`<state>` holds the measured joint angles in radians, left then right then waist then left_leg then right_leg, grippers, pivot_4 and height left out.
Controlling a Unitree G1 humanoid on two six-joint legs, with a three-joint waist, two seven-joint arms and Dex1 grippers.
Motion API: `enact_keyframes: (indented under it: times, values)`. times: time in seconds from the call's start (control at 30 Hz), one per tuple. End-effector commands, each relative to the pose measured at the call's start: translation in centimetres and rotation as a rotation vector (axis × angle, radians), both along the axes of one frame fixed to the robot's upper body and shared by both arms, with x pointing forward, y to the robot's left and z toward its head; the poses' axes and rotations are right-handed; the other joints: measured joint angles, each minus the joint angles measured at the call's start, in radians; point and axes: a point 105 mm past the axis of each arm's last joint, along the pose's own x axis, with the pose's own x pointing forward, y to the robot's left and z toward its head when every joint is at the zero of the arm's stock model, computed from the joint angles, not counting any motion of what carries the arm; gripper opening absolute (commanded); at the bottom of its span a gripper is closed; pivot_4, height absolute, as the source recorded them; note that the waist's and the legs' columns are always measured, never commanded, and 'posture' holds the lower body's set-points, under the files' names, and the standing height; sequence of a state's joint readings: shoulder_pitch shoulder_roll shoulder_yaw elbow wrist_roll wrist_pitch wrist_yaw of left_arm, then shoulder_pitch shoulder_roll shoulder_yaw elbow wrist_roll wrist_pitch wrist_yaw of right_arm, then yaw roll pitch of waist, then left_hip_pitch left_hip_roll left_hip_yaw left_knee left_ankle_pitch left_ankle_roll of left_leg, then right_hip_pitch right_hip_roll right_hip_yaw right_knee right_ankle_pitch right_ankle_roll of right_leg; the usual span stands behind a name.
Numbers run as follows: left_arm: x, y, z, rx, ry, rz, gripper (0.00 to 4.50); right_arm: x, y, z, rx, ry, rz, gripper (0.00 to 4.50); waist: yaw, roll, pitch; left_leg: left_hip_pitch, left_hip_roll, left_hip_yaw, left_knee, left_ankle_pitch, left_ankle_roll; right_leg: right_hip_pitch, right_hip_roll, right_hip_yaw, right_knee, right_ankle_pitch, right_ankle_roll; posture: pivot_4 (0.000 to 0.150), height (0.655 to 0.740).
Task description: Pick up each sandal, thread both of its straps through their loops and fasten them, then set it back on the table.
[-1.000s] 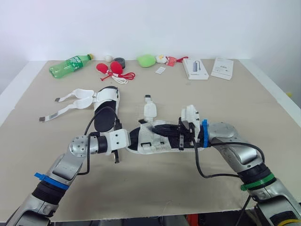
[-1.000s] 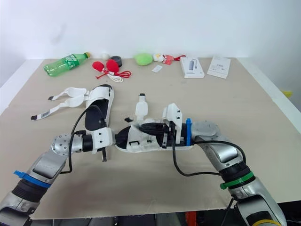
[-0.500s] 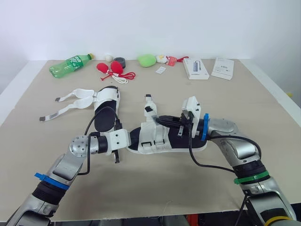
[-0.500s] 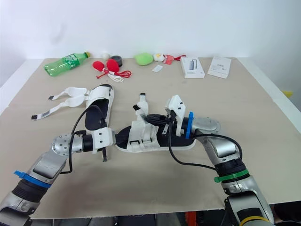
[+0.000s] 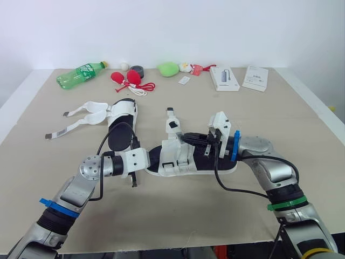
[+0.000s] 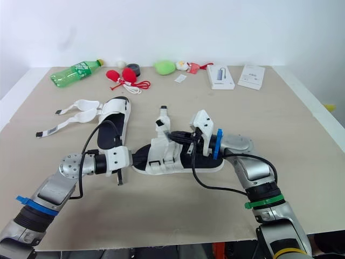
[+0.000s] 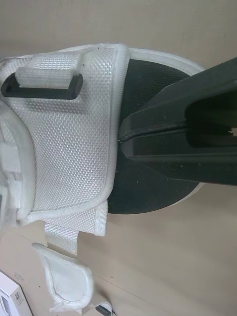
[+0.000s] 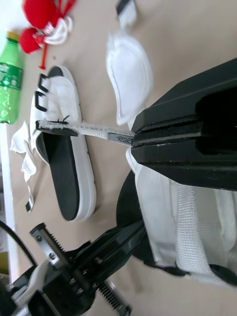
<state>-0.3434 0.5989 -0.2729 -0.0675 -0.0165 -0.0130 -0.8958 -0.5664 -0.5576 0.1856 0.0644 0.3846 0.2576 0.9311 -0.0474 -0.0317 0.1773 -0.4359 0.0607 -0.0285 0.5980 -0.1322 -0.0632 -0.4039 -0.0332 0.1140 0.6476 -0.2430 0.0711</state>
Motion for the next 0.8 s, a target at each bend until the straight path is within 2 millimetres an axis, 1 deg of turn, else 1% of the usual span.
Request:
enact_keyframes:
  times: [0.03,0.13,0.2,0.23,0.27,0.3,0.37,0.4,0.47,0.5,0.53,0.57,0.67,0.8]
  values:
    - [0.1,1.2,-2.0,0.065,0.068,0.050,0.00,1.1,-1.5,3.1,0.003,-0.112,-0.056,0.10,0.000,0.000,0.000,0.000,0.000,0.000,0.000,0.000,0.000,0.000,0.000,0.000,0.000,0.000,0.000,0.150,0.7400]
    - [0.1,1.1,-2.0,0.063,0.067,0.047,0.00,1.1,-1.5,2.9,0.015,-0.077,-0.044,0.10,0.000,0.000,0.000,0.000,0.000,0.000,0.000,0.000,0.000,0.000,0.000,0.000,0.000,0.000,0.000,0.150,0.7400]
    - [0.1,1.0,-2.0,0.062,0.066,0.044,0.00,1.1,-1.4,2.5,0.011,-0.061,-0.043,0.10,0.000,0.000,0.000,0.000,0.000,0.000,0.000,0.000,0.000,0.000,0.000,0.000,0.000,0.000,0.000,0.150,0.7400]
    - [0.1,0.9,-2.0,0.060,0.066,0.043,0.00,1.0,-1.4,2.1,0.010,-0.041,-0.040,0.75,0.000,0.000,0.000,-0.001,0.000,0.000,0.000,0.000,0.000,-0.001,0.000,0.000,0.000,0.000,0.000,0.150,0.7400]
    - [0.1,0.8,-2.0,0.058,0.065,0.042,0.00,0.9,-1.3,1.7,0.006,-0.029,-0.034,0.80,0.000,0.000,0.000,-0.001,0.000,0.000,0.000,0.000,0.000,-0.001,0.000,0.000,0.000,0.000,0.000,0.150,0.7400]
    - [0.1,0.8,-1.9,0.057,0.065,0.041,0.00,0.8,-1.2,1.5,-0.004,-0.039,-0.031,1.31,0.000,0.000,0.000,-0.001,0.000,0.000,0.000,0.000,0.000,-0.001,0.000,0.000,0.000,0.000,0.000,0.150,0.7400]
    - [0.0,0.8,-2.0,0.059,0.065,0.040,0.00,0.8,-1.2,1.0,-0.020,-0.035,-0.025,2.10,0.000,0.000,0.000,-0.001,0.000,0.000,0.000,0.000,0.000,-0.001,0.000,0.000,0.000,0.000,0.000,0.150,0.7400]
    - [0.0,0.9,-2.0,0.060,0.065,0.040,0.00,0.8,-1.2,0.9,-0.020,-0.034,-0.025,2.40,0.000,0.000,0.000,-0.001,0.000,0.000,0.000,0.000,0.000,-0.001,0.000,0.000,0.000,0.000,0.000,0.150,0.7400]
    - [0.0,0.9,-2.0,0.061,0.065,0.042,0.00,0.9,-1.2,0.9,-0.018,-0.033,-0.027,3.72,0.000,0.000,0.000,-0.001,0.000,0.000,0.000,0.000,0.000,-0.001,0.000,0.000,0.000,0.000,0.000,0.150,0.7400]
    - [0.0,1.0,-2.0,0.062,0.064,0.043,0.00,0.9,-1.2,1.0,-0.018,-0.035,-0.028,3.84,0.000,0.000,0.000,-0.001,0.000,0.000,0.000,0.000,0.000,-0.001,0.000,0.000,0.000,0.000,0.000,0.150,0.7400]
    - [0.0,0.9,-2.0,0.062,0.064,0.043,0.00,1.0,-1.2,1.0,-0.018,-0.037,-0.027,4.21,0.000,0.000,0.000,-0.001,0.000,0.000,0.000,0.000,0.000,-0.001,0.000,0.000,0.000,0.000,0.000,0.150,0.7400]
    - [0.0,0.9,-2.0,0.062,0.064,0.043,0.00,1.0,-1.2,1.0,-0.021,-0.044,-0.028,4.45,0.000,0.000,0.000,-0.001,0.000,0.000,0.000,0.000,0.000,-0.001,0.000,0.000,0.000,0.000,0.000,0.150,0.7400]
    - [0.0,0.9,-2.0,0.060,0.064,0.043,0.00,1.3,-1.4,1.6,-0.018,-0.073,-0.042,4.45,0.000,0.000,0.000,-0.001,0.000,0.000,0.000,0.000,0.000,-0.001,0.000,0.000,0.000,0.000,0.000,0.150,0.7400]
    - [0.0,0.9,-1.9,0.059,0.064,0.045,0.00,2.1,-1.7,3.8,0.013,-0.134,-0.054,4.45,0.000,0.000,0.000,-0.001,0.000,0.000,0.000,0.000,0.000,-0.001,0.000,0.000,0.000,0.000,0.000,0.150,0.7400]
